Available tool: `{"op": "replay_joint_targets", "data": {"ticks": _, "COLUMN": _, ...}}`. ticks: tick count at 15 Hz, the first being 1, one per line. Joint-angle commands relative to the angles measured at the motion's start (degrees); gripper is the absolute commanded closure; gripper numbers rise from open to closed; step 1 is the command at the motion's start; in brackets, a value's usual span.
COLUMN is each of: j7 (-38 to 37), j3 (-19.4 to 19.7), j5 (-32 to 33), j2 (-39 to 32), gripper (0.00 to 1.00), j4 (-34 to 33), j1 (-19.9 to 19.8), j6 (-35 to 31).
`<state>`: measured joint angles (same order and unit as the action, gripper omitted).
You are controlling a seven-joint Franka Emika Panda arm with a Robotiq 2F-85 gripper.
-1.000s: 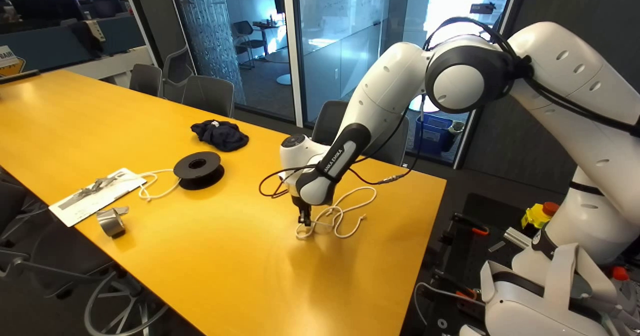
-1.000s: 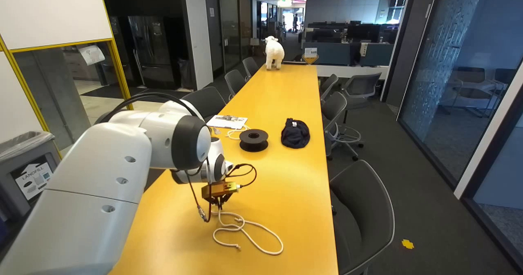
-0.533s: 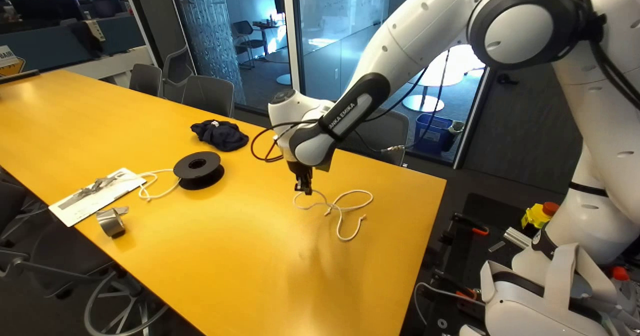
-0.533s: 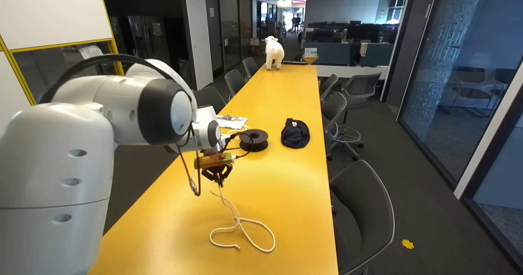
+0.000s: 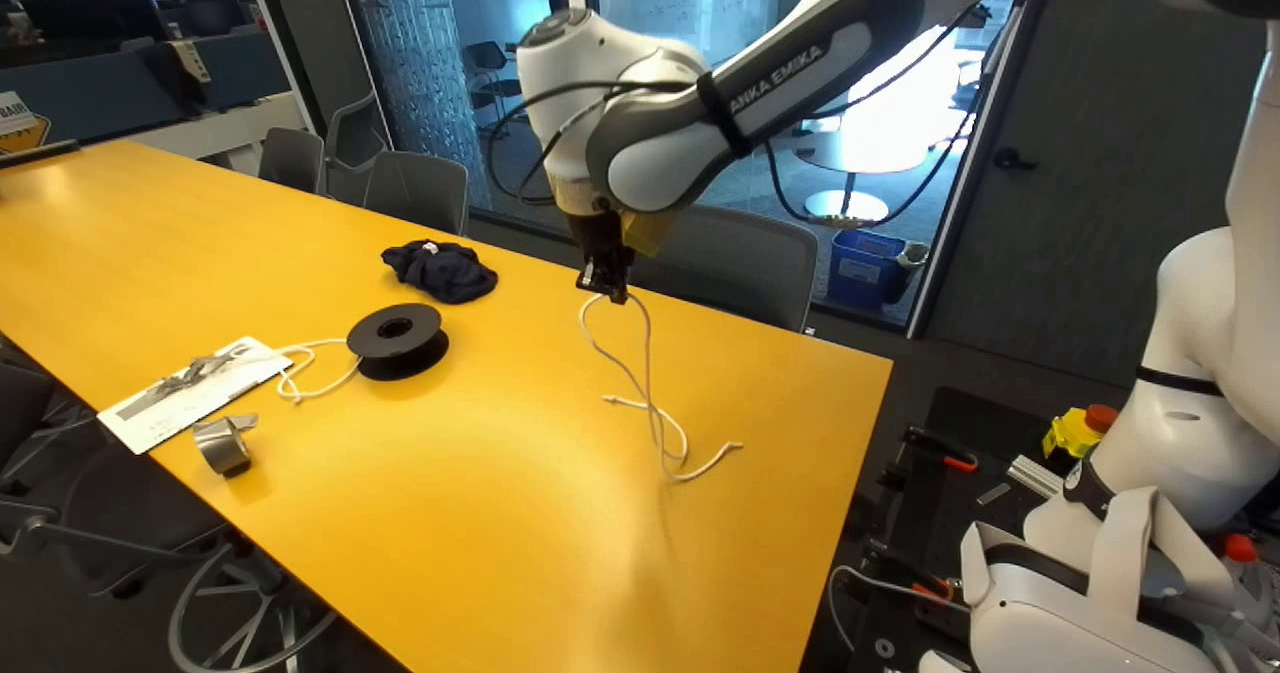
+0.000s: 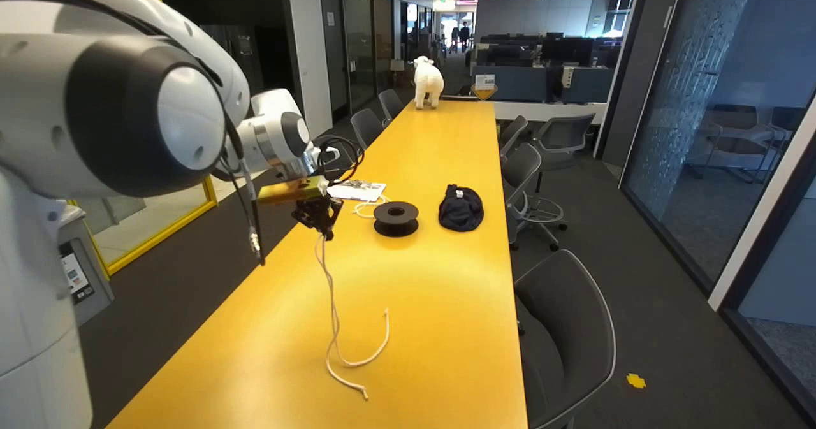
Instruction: Move the middle of the rope to the right
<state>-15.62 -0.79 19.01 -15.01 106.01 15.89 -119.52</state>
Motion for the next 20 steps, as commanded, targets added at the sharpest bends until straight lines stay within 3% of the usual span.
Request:
{"op": "replay_joint_targets", "data": {"ticks": 1, "j7": -6.0, "j3": -3.2, "j5": 0.3, "j2": 9.0, "gripper": 0.99, "j4": -0.3, "j1": 0.6, "j6": 8.6}}
{"op": "replay_joint_targets", "data": {"ticks": 6, "j7": -10.8, "j3": -9.4, "j5": 0.6, "j2": 10.6, "gripper": 0.99, "j4": -6.4, "j1": 1.0, "j6": 17.2}}
{"op": "replay_joint_targets", "data": {"ticks": 10, "j7": -14.6, "j3": -12.9, "j5": 1.2, "j2": 8.8, "gripper": 0.99, "j4": -10.2, "j1": 2.5, "j6": 20.1}}
{"op": "replay_joint_targets", "data": {"ticks": 20, "j7": -16.1, "j3": -14.8, "j5": 0.0, "j2": 8.3, "gripper": 0.99, "j4": -13.4, "j1": 5.0, "j6": 20.2}}
